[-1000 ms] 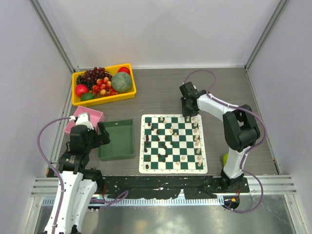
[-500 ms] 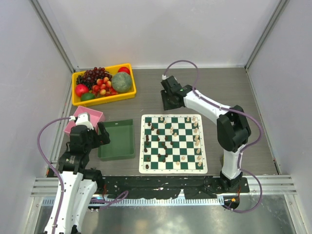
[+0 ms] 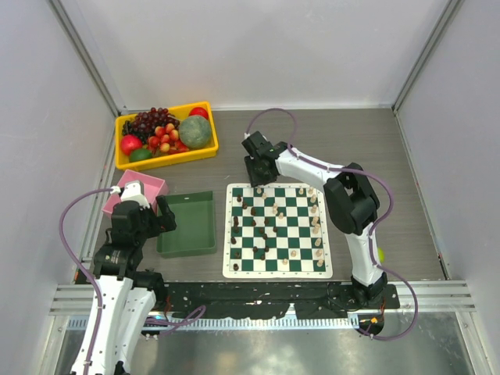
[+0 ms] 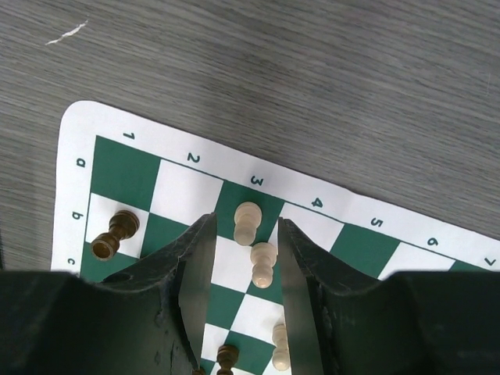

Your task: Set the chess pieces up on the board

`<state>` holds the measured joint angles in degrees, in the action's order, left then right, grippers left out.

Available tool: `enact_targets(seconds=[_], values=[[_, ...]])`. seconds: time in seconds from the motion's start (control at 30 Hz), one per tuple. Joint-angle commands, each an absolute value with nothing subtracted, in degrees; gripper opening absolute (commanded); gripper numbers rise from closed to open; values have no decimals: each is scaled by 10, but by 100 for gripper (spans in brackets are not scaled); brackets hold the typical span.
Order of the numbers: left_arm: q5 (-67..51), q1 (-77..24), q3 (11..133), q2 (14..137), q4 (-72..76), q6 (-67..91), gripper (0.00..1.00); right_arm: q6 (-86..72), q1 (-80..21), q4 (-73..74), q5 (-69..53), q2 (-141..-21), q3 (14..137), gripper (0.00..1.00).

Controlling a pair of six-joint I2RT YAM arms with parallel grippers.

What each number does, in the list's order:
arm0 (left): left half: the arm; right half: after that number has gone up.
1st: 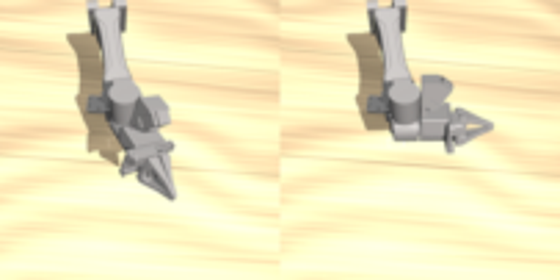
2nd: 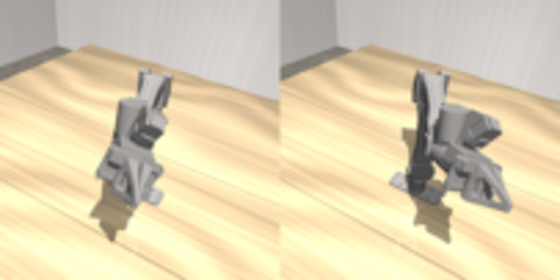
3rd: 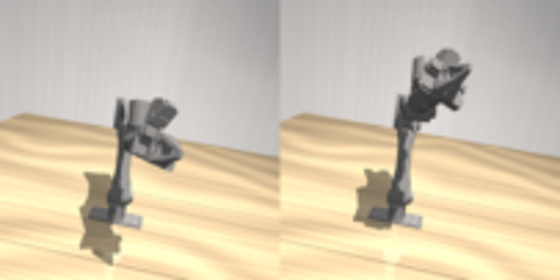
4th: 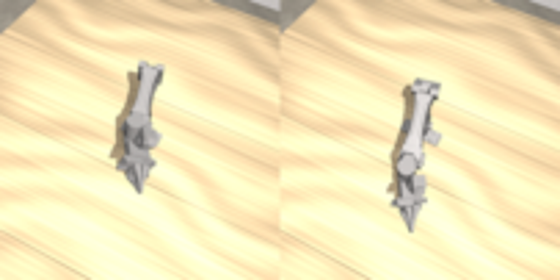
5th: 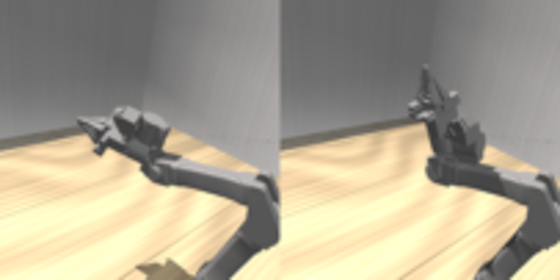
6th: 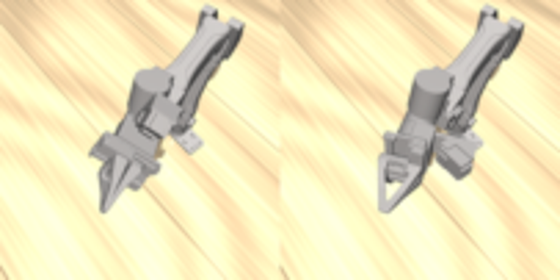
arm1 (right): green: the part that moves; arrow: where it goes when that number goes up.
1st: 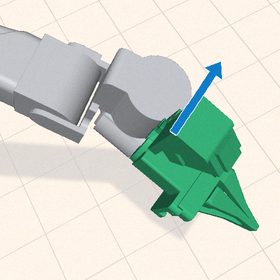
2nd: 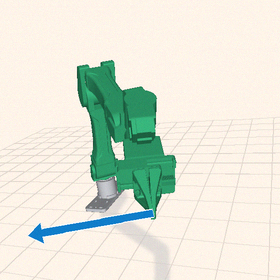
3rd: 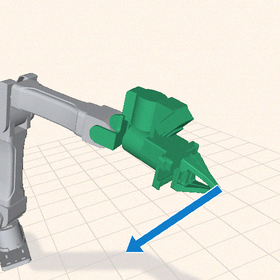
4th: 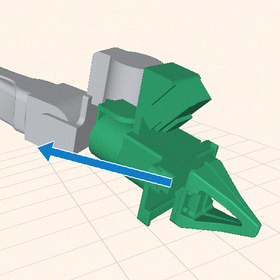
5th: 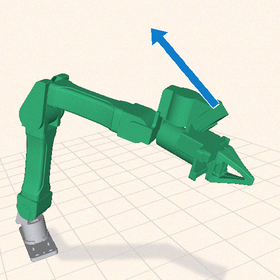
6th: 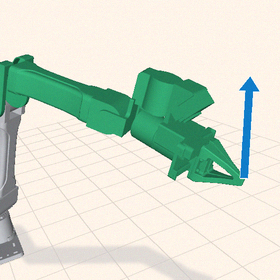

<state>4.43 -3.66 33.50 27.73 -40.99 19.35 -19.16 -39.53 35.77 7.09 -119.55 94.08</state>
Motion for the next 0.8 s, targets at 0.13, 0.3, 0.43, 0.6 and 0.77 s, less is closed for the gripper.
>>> enact_targets(seconds=[0.13,0.3,0.43,0.6,0.77], values=[[36,-35,353,273,-396,194,99,-197,-403,361,69,-1197,965,42],[37,-35,353,272,-396,193,99,-197,-406,363,69,-1203,965,40],[36,-35,353,273,-396,193,99,-197,-407,365,74,-1204,966,39],[36,-35,355,276,-396,193,99,-195,-406,370,78,-1208,967,38],[35,-35,354,277,-396,193,99,-195,-407,375,80,-1211,968,38]])
